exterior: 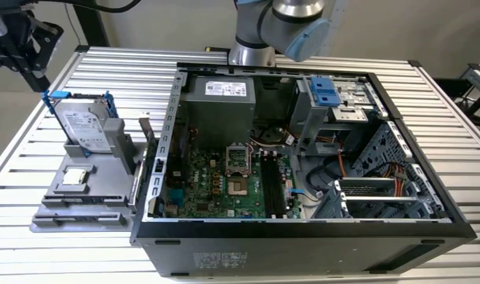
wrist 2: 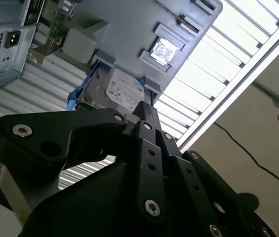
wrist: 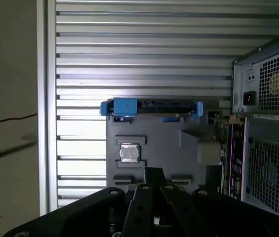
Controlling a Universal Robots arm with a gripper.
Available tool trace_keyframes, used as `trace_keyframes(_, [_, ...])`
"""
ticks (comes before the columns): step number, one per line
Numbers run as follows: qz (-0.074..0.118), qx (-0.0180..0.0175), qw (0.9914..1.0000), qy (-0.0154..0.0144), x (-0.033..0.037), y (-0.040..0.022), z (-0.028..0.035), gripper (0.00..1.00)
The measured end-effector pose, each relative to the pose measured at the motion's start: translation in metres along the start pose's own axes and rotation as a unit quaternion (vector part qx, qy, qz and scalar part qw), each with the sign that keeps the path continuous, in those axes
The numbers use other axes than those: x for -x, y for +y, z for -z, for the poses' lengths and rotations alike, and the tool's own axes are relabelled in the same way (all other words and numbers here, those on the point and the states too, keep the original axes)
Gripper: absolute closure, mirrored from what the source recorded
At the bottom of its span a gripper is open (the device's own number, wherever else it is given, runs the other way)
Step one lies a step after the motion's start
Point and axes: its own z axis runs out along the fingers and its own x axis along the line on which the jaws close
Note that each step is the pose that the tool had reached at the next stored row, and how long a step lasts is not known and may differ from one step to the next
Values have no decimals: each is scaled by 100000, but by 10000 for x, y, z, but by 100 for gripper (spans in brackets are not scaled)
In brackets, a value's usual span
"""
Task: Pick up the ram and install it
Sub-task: 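Reach for the ram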
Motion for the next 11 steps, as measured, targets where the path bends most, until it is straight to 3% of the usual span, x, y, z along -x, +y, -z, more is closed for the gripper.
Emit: trace_keyframes(11, [-1,-3,100000,8,2,-226,12,100])
